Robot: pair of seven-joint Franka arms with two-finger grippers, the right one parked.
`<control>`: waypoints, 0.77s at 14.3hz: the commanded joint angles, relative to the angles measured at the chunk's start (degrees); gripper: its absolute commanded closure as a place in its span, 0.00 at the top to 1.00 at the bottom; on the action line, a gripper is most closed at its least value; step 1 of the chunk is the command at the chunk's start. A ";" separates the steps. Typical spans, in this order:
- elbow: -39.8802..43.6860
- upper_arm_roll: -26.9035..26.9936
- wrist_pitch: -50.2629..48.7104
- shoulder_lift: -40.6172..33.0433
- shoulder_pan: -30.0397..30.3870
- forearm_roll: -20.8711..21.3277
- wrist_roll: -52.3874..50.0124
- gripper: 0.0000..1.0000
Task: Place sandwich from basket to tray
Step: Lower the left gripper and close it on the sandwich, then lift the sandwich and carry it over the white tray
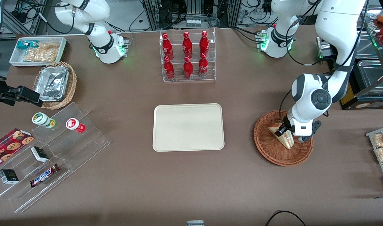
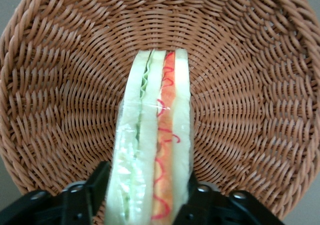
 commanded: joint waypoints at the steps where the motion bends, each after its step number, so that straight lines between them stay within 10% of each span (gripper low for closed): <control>1: 2.14 0.28 -4.66 -1.42 -0.26 0.37 -0.57 0.13; 11: 21.98 -9.02 -24.89 3.74 -0.53 1.34 19.30 0.08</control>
